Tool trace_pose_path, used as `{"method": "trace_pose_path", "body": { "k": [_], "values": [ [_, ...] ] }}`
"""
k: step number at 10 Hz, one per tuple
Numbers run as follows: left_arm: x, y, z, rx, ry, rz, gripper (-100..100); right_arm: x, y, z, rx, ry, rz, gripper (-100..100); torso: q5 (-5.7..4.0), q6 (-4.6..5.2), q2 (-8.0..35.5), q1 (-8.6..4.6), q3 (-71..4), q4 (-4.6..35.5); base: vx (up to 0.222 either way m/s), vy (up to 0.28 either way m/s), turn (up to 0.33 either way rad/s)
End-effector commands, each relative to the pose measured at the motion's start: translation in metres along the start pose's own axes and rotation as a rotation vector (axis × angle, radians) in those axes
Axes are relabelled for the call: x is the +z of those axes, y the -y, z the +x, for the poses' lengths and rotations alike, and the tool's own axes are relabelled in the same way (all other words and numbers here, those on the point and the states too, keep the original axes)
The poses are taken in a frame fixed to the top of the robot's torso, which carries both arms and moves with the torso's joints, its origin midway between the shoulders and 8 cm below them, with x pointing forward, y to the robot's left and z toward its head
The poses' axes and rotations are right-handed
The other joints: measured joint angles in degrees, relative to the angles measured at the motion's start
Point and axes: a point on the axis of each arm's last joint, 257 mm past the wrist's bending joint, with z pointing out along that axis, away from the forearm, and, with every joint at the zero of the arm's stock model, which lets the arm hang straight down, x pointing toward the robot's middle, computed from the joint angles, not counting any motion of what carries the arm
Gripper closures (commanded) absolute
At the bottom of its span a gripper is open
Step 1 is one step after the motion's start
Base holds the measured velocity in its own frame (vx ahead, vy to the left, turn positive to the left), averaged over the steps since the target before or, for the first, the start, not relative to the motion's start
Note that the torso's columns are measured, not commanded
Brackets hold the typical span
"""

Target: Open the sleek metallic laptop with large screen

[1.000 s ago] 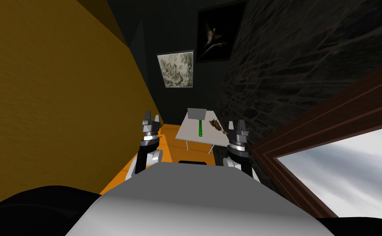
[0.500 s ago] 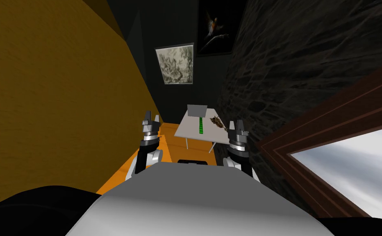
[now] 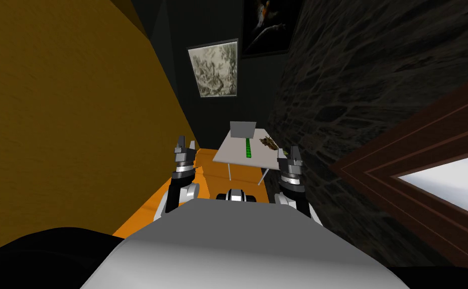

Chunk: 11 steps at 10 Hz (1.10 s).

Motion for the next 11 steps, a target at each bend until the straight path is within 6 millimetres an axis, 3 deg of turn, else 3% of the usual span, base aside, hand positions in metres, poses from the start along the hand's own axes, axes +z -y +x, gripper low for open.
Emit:
{"method": "trace_pose_path", "body": {
  "k": [1,6,11],
  "values": [
    [0.0,0.0,0.0,0.0,0.0,0.0,0,0.0,0.002,0.011,-0.061,-0.07,-0.009,-100,-0.01,0.0,0.1,-0.06,-0.3,0.2,-0.012,0.151,-0.01],
    [0.0,0.0,0.0,0.0,0.0,0.0,0,0.0,0.016,0.033,-0.236,-0.224,-0.038,-100,-0.06,0.0,0.2,-0.23,-0.3,0.2,-0.012,0.205,-0.012],
    [0.0,0.0,0.0,0.0,0.0,0.0,0,-0.005,0.052,0.053,-0.489,-0.409,-0.073,-100,-0.05,0.0,0.0,-0.2,-0.4,0.2,0.028,0.292,-0.03]
  ]
}}
